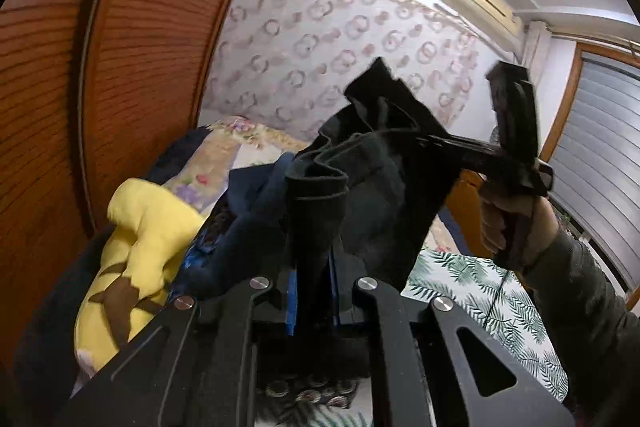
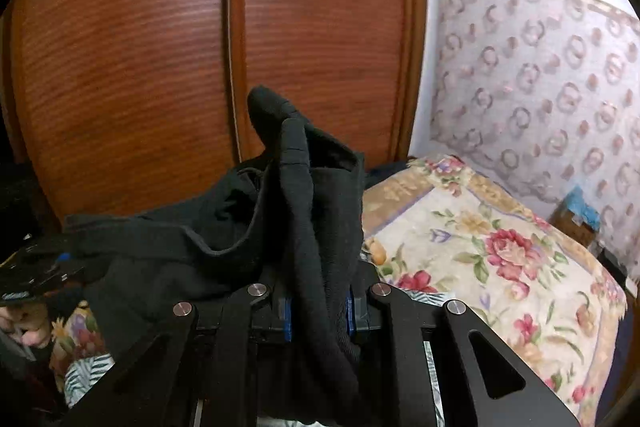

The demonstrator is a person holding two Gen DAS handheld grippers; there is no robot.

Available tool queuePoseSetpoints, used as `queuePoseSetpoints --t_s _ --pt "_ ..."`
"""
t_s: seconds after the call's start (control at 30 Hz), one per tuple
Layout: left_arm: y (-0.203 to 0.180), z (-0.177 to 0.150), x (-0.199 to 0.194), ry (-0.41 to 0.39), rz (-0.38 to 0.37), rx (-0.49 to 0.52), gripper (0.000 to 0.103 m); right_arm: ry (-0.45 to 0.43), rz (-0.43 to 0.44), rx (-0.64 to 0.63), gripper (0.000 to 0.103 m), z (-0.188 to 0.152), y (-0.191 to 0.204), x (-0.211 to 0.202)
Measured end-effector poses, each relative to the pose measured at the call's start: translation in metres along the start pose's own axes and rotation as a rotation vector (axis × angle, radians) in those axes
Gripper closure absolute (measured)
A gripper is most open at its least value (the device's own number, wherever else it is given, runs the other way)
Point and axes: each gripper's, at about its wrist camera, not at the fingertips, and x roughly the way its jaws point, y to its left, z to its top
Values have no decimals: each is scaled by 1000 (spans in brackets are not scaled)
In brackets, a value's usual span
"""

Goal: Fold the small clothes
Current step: 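Lift the shirt bundle with both tools and carry it onto the clothes stack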

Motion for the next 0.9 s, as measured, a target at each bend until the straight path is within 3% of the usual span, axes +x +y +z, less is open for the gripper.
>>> queuePoseSetpoints --t_s 0.13,0.3,0.37,0.43,0.5,0.6,0.67,0.8,0.83,0.9 --pt "5 -12 3 11 45 5 90 36 17 2 84 12 -10 40" --pt "15 -20 -8 10 112 -3 90 55 -7 86 66 16 -31 68" --pt "20 -26 -10 10 141 -11 90 48 -42 114 64 18 -36 75" --pt "25 -29 -10 17 151 -15 90 24 -72 128 63 19 -31 70" --pt "26 -32 -11 21 157 -15 90 -19 -83 124 49 18 -17 52" --pt "25 -29 -13 9 181 8 90 -81 -136 107 39 16 -5 33" --pt "20 -24 -17 -15 206 26 69 -106 -140 87 38 13 4 21" --pt "9 -11 -27 -86 218 78 42 -79 -40 54 38 2 25 14" --pt "6 -8 -26 -92 218 90 24 -66 -20 54 38 -1 27 17" --pt "1 -4 -20 -83 186 112 20 -42 9 55 38 -7 30 25"
